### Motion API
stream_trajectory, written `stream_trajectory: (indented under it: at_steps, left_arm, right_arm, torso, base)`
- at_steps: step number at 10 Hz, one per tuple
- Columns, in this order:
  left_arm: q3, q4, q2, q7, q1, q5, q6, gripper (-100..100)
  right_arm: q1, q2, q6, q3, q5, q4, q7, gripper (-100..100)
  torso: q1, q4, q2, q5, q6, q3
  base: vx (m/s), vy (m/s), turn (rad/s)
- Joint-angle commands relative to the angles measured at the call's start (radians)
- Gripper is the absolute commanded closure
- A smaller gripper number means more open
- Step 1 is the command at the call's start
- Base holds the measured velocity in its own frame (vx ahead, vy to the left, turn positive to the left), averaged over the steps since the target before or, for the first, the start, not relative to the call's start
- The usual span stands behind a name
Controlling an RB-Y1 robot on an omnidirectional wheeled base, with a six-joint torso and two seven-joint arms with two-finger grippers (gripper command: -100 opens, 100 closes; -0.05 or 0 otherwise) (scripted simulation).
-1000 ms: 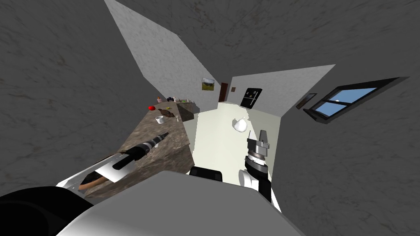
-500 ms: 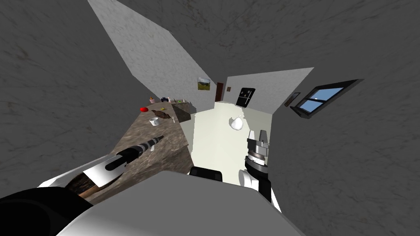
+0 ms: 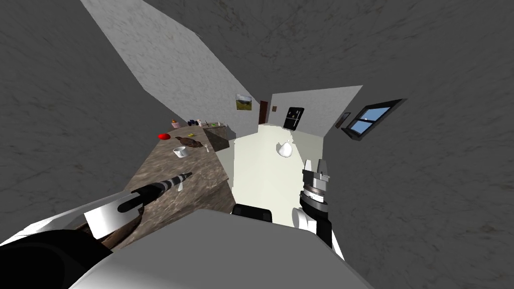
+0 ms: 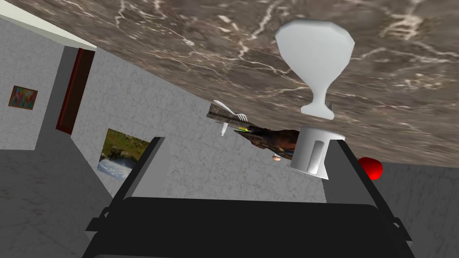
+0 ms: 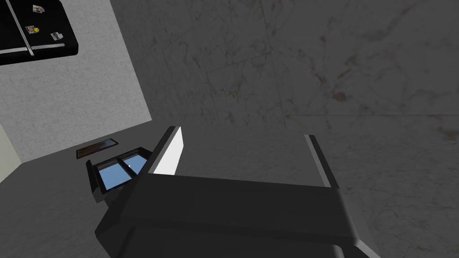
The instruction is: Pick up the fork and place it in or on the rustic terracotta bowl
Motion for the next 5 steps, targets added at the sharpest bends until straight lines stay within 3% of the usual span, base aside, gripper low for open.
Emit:
stream_trajectory:
  at_steps: [1,5]
  left_arm:
    - [-0.021,0.031,0.050,0.011,0.019,0.019,0.026,-100]
    - [-0.068,0.081,0.157,0.035,0.079,0.066,0.081,-100]
  right_arm:
    - [0.000,0.000,0.000,0.000,0.000,0.000,0.000,0]
    - [0.000,0.000,0.000,0.000,0.000,0.000,0.000,0]
  torso:
    - [0.000,0.000,0.000,0.000,0.000,0.000]
    - [-0.001,0.000,0.001,0.000,-0.001,0.000]
  base:
    - [0.008,0.034,-0.207]
    - [-0.004,0.023,-0.122]
